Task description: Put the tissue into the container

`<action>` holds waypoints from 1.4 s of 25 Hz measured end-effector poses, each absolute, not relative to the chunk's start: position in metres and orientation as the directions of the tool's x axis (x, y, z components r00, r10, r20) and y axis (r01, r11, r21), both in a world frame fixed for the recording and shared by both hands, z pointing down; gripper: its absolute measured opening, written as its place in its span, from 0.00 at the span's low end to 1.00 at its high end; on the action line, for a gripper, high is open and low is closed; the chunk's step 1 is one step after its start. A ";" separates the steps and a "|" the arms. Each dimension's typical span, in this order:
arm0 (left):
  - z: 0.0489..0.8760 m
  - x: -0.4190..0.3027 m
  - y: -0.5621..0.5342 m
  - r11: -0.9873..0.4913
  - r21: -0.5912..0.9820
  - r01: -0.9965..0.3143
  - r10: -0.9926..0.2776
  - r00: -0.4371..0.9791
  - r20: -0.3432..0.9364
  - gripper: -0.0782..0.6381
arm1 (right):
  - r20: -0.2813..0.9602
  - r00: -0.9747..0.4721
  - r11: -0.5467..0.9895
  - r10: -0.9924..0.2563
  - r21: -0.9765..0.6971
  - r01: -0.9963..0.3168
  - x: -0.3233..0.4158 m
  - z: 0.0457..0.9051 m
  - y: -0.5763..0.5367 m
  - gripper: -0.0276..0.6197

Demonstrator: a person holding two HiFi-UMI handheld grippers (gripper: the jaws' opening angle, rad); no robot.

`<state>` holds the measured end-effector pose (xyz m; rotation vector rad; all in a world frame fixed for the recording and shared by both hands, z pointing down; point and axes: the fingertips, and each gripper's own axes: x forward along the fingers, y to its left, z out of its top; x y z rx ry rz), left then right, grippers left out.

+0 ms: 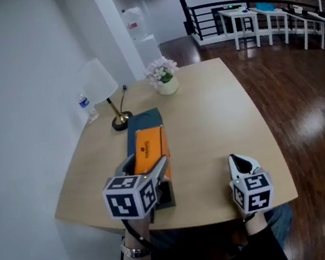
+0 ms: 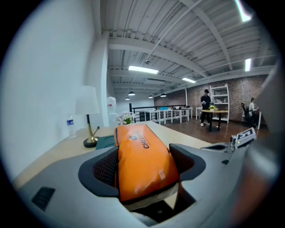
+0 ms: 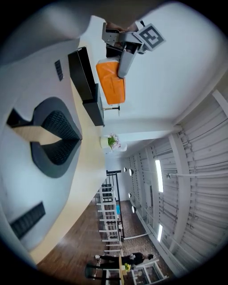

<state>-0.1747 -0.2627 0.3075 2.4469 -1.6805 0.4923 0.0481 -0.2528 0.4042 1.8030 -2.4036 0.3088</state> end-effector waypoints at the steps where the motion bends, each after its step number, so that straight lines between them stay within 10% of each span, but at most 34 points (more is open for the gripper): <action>1: 0.315 -0.185 -0.258 -0.358 -0.070 -0.931 -0.882 0.312 0.353 0.63 | 0.218 -0.285 0.271 -0.933 -0.090 -0.958 0.047 0.404 -0.254 0.05; 15: 0.399 -0.232 -0.241 -0.244 -0.020 -0.969 -0.828 0.198 0.525 0.66 | 0.217 -0.287 0.274 -0.933 -0.088 -0.958 0.047 0.405 -0.257 0.05; 23: 0.290 -0.211 -0.223 -0.304 -0.103 -0.947 -0.932 0.273 0.238 0.79 | 0.215 -0.289 0.275 -0.933 -0.089 -0.957 0.046 0.404 -0.257 0.05; 30: 0.336 -0.079 -0.237 -0.500 -0.018 -0.866 -0.852 0.488 0.191 0.14 | 0.218 -0.287 0.274 -0.933 -0.092 -0.957 0.045 0.404 -0.258 0.05; 35: 0.413 -0.036 -0.258 -0.512 0.023 -0.859 -0.816 0.494 0.301 0.11 | 0.222 -0.283 0.269 -0.933 -0.094 -0.959 0.045 0.406 -0.254 0.05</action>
